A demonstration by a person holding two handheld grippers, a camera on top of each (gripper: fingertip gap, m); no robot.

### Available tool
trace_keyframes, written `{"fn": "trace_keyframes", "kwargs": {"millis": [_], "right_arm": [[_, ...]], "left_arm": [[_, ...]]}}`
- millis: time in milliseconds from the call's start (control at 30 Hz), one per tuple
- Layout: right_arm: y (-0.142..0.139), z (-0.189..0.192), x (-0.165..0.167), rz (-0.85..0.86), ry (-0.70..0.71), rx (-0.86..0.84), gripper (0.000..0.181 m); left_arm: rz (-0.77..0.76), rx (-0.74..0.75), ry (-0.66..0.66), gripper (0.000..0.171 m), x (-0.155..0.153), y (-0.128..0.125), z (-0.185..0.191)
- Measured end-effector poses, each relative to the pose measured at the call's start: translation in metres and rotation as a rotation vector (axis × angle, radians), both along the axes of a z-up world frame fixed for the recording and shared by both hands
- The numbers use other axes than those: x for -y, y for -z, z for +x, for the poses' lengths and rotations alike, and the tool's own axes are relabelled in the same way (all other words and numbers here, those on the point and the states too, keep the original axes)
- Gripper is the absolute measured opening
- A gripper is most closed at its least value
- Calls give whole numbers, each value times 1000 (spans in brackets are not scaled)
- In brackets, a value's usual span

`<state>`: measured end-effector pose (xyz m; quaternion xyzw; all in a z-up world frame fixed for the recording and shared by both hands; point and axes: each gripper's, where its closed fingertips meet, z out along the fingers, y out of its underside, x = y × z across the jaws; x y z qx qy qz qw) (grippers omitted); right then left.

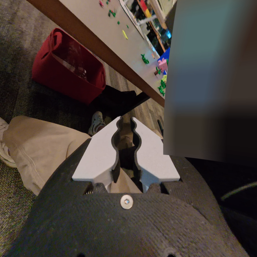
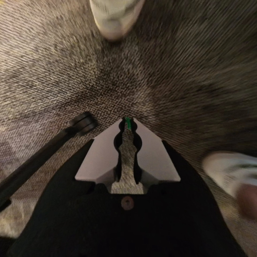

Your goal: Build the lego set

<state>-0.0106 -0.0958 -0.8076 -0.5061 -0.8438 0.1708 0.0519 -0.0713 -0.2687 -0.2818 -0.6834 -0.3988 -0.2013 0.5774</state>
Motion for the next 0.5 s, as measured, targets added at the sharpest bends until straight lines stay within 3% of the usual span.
{"fn": "trace_keyframes", "kwargs": {"millis": [100, 267, 333, 400, 500], "right_arm": [[-93, -14, 12, 36, -79, -73, 7], [-295, -25, 63, -82, -154, -388, 7], [-378, -8, 81, -209, -132, -505, 7], [-452, 19, 98, -379, -119, -583, 7], [-544, 71, 115, -664, -129, -636, 7]], "left_arm": [[-38, -75, 108, 10, -14, -7, 25], [16, -305, 195, 14, -17, -52, 64], [98, -385, 210, 17, -17, -76, 78], [152, -445, 256, 19, -19, -84, 95], [208, -430, 448, 19, -24, -86, 135]]}}
